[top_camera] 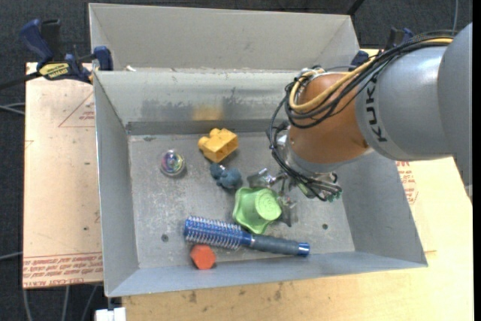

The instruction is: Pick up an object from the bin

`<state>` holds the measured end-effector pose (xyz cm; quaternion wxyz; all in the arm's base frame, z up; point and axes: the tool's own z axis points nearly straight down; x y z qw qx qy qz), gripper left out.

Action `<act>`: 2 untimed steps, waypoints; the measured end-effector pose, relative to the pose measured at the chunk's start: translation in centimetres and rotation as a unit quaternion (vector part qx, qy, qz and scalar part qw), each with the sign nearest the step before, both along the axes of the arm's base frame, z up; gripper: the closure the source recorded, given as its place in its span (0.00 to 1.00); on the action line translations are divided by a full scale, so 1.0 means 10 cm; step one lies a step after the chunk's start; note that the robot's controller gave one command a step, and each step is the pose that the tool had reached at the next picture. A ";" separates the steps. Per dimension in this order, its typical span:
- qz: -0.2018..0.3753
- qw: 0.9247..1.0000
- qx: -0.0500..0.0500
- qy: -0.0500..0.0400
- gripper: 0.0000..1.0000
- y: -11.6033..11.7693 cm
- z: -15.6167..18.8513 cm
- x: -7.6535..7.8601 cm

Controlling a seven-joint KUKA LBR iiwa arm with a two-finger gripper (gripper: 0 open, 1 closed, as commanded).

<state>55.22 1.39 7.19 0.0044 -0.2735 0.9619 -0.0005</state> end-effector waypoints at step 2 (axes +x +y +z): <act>0.000 1.000 0.000 0.002 1.00 0.02 1.22 0.04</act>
Offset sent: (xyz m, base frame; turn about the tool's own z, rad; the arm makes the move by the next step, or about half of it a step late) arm -0.0001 0.0000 0.1053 0.0000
